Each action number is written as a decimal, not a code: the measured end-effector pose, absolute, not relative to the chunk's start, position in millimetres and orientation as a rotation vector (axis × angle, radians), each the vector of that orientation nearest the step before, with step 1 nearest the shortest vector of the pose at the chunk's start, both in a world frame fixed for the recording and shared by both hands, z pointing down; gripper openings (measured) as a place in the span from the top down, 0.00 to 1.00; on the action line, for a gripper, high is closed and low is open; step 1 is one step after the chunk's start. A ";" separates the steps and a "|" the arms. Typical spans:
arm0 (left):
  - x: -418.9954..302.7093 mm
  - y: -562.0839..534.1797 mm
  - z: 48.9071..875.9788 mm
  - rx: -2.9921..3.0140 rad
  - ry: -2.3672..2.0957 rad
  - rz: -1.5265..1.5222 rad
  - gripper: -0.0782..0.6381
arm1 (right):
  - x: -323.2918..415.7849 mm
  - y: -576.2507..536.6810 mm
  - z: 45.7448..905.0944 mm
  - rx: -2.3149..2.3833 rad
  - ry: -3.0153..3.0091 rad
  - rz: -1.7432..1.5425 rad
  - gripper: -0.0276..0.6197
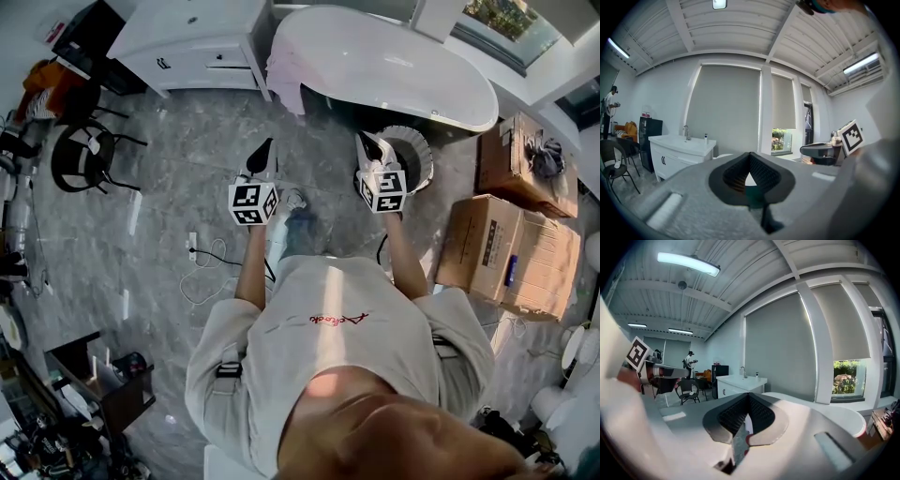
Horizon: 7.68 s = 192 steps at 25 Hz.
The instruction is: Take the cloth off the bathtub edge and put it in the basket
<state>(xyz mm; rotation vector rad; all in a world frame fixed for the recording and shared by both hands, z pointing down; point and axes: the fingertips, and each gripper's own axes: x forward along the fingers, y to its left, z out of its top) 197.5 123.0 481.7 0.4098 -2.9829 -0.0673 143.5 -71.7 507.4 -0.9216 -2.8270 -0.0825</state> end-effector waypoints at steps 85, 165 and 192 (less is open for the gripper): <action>-175.4 326.2 491.4 0.533 -2.955 -0.110 0.89 | -219.0 141.4 507.4 -0.841 -2.820 -0.158 0.95; -462.0 344.6 599.7 0.399 -2.685 -0.173 0.89 | -510.1 174.9 616.3 -0.919 -2.518 -0.084 0.95; -407.4 332.9 762.9 0.340 -2.411 -0.316 0.89 | -458.0 182.0 766.0 -0.929 -2.219 -0.118 0.95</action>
